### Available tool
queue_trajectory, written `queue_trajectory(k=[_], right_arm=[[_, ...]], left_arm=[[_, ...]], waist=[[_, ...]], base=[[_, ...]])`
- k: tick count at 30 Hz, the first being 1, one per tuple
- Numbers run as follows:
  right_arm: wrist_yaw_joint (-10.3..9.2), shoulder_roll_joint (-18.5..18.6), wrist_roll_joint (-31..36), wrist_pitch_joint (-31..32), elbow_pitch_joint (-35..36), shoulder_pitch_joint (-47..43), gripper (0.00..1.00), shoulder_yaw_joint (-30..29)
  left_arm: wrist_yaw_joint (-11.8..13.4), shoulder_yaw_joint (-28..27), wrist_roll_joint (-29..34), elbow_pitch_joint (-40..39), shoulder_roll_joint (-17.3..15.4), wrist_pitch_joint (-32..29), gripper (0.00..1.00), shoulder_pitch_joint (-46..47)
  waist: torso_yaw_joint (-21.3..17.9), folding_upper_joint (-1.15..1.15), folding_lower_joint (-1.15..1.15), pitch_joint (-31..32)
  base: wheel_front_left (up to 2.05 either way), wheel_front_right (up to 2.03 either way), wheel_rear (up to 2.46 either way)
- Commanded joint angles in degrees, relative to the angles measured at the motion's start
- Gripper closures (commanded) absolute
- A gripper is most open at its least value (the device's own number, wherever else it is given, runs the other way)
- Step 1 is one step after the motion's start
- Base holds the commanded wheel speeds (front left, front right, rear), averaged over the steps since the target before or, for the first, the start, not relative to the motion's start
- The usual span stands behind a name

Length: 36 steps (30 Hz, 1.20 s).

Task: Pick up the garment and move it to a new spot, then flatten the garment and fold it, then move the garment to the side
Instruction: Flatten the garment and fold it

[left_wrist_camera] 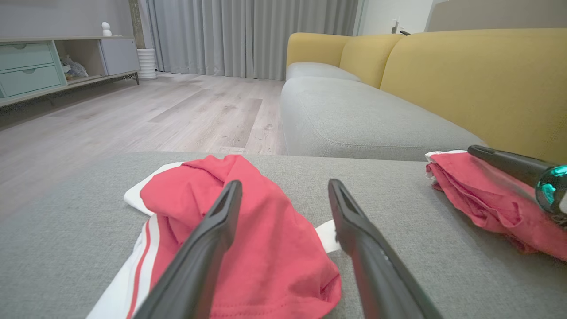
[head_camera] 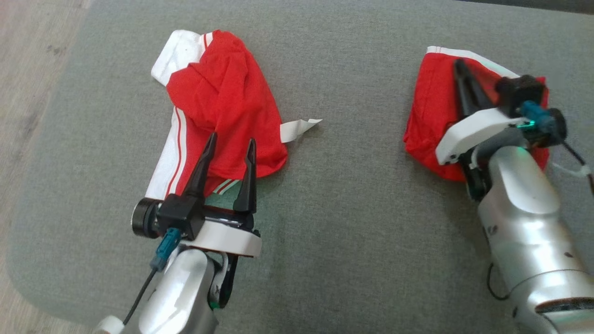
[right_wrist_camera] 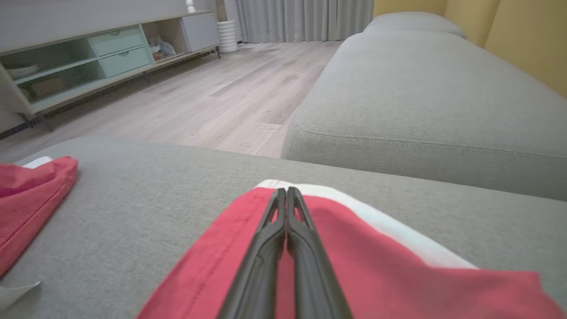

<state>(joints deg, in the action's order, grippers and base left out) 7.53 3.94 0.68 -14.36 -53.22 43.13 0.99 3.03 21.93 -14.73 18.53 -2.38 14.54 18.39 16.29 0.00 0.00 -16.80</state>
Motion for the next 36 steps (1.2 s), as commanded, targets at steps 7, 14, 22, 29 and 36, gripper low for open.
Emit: queue_trajectory(k=[7,14,22,29,36], right_arm=[[-0.04,-1.1,-4.0,2.3,-6.5,-0.5,1.00,10.8],[-0.04,-1.1,-6.4,-0.4,-3.9,-1.0,1.00,9.8],[-0.04,-1.1,-3.9,-0.6,14.1,-11.8,1.00,1.2],[-0.04,-1.1,-4.7,-0.6,26.0,-24.0,1.00,-0.7],[-0.04,-1.1,-5.9,-0.6,31.3,-31.4,0.00,-0.3]], left_arm=[[0.6,-1.2,-0.5,-0.8,-0.5,0.5,0.00,-0.1],[1.0,-2.4,-0.3,-0.8,-0.5,0.5,0.00,-1.2],[0.7,-5.2,0.8,-1.6,-0.5,0.5,0.00,-2.8],[0.6,-7.0,1.5,-2.0,-0.5,0.5,0.00,-3.9],[0.5,-7.7,1.6,-2.0,-0.5,0.5,0.00,-5.3]], waist=[[0.1,0.00,0.00,0.9],[-2.9,0.00,0.00,3.6],[-8.0,0.00,0.00,6.9],[-12.3,0.00,0.00,9.5],[-14.1,0.00,0.00,10.6]], base=[[0.00,0.00,0.00],[0.00,0.00,0.00],[0.00,0.00,0.00],[0.00,0.00,0.00],[0.00,0.00,0.00]])
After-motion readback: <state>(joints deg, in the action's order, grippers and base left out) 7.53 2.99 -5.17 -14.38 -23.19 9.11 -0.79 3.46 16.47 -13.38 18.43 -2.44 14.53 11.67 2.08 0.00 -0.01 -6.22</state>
